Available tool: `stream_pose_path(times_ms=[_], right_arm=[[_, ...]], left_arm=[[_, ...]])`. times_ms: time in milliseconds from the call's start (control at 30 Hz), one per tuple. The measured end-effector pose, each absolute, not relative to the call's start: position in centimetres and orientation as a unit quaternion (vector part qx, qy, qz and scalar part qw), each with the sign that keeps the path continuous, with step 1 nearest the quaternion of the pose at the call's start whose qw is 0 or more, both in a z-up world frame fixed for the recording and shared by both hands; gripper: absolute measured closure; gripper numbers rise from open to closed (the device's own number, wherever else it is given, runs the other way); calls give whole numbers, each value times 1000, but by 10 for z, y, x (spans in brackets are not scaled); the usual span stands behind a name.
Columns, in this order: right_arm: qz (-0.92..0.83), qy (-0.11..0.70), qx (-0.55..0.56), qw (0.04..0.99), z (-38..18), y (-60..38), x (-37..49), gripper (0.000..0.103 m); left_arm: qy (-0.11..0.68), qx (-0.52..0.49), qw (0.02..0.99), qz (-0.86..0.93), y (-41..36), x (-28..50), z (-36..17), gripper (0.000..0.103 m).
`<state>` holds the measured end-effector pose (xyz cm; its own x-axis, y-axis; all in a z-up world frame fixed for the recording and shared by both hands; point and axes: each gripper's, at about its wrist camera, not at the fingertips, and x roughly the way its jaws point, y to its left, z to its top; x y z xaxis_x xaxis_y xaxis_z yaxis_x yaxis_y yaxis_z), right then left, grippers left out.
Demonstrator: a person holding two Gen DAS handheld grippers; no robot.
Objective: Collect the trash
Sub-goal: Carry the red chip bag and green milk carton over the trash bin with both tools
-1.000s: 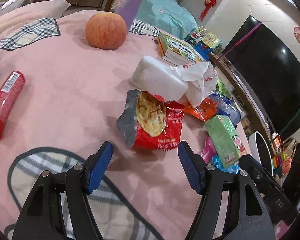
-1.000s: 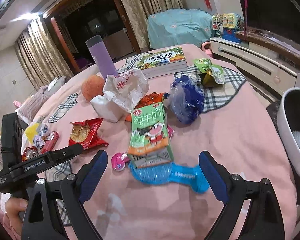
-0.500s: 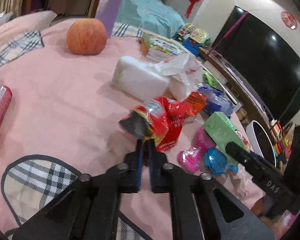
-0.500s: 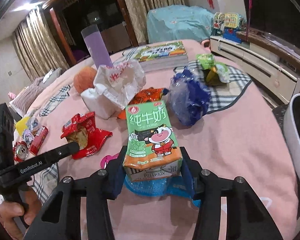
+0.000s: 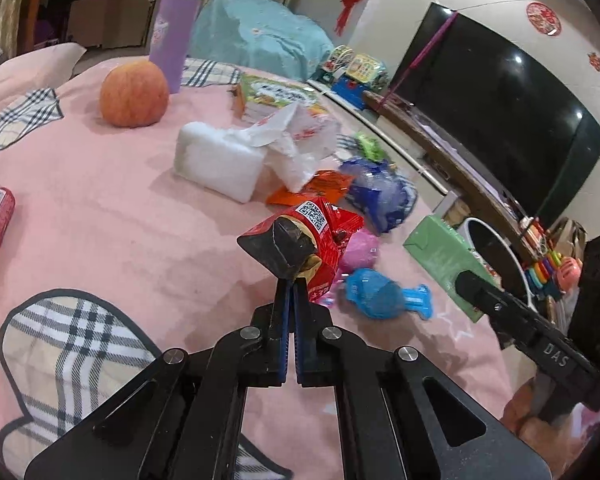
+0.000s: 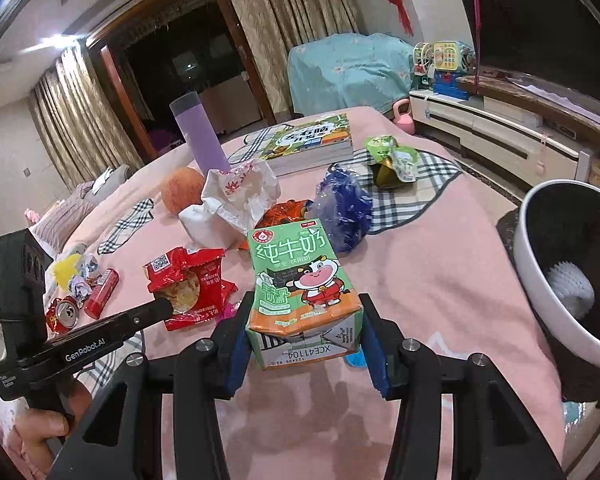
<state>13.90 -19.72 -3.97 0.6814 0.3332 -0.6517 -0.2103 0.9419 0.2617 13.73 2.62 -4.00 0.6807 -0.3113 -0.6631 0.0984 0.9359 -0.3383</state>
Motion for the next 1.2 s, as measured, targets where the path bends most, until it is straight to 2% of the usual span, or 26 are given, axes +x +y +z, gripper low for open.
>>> stream_pose_path(times_ms=[267, 1200], right_arm=[[130, 361, 98, 918, -33, -222, 125, 54], [30, 332, 145, 932, -21, -340, 79, 54]], left_arm=[[370, -135, 907, -149, 0, 129, -21, 102], [385, -56, 883, -262, -138, 130, -5, 102]])
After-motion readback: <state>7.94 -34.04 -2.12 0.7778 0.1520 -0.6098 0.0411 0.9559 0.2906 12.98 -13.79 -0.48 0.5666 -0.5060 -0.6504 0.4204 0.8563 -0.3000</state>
